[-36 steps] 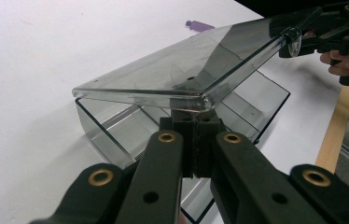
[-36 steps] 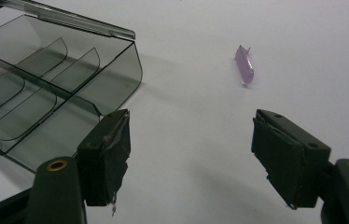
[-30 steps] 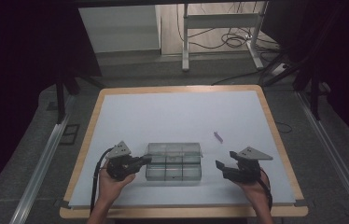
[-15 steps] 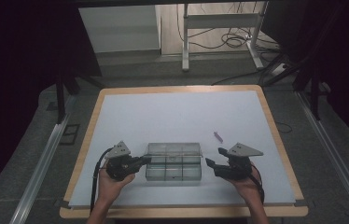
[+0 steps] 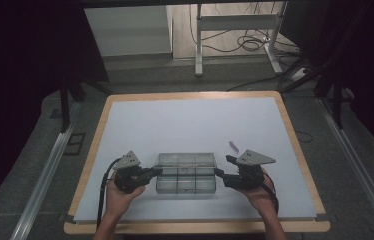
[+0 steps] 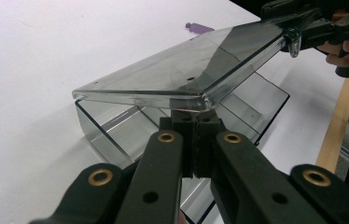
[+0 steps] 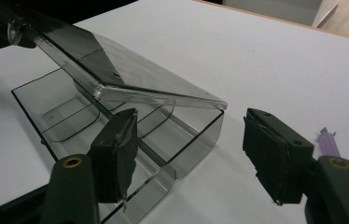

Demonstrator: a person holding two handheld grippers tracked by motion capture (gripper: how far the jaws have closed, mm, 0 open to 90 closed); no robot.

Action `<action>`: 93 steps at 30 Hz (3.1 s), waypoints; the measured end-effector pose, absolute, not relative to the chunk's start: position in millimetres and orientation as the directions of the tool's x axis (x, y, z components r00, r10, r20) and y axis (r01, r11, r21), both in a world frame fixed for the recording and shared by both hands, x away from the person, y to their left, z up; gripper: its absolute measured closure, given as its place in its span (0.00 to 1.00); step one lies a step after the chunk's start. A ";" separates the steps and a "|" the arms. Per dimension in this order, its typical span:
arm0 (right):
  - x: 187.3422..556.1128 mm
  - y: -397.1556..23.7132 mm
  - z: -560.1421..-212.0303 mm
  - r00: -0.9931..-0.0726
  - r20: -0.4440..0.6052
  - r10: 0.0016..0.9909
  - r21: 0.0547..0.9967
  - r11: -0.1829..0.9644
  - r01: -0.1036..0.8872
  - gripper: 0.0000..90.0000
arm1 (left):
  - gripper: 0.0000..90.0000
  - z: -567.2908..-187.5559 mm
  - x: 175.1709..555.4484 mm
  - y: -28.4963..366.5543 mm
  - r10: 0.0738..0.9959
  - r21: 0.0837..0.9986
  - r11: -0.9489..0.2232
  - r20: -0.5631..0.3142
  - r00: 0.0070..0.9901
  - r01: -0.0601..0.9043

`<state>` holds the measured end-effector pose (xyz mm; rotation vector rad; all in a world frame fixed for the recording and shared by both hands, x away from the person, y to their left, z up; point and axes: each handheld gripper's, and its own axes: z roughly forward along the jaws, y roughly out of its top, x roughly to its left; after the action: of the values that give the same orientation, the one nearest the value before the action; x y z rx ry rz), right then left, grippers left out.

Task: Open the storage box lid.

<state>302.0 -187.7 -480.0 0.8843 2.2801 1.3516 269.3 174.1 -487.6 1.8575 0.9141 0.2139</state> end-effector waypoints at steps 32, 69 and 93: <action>308.7 -151.0 -476.9 -0.803 -0.078 0.590 0.888 0.408 0.214 0.56 | 1.00 -488.0 269.9 173.1 0.673 0.845 -0.199 -0.250 0.696 0.496; 309.3 -152.3 -476.1 -0.810 -0.084 0.580 0.896 0.400 0.194 0.59 | 0.66 -508.8 249.8 201.5 0.734 0.804 -0.272 -0.182 0.654 0.528; 309.0 -152.1 -476.3 -0.804 -0.084 0.589 0.900 0.390 0.192 0.59 | 0.38 -513.3 255.8 218.6 0.769 0.767 -0.253 -0.210 0.604 0.589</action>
<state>309.0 -152.1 -476.3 0.6739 2.2629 1.3886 255.8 218.6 -513.3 1.9561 1.0788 0.2595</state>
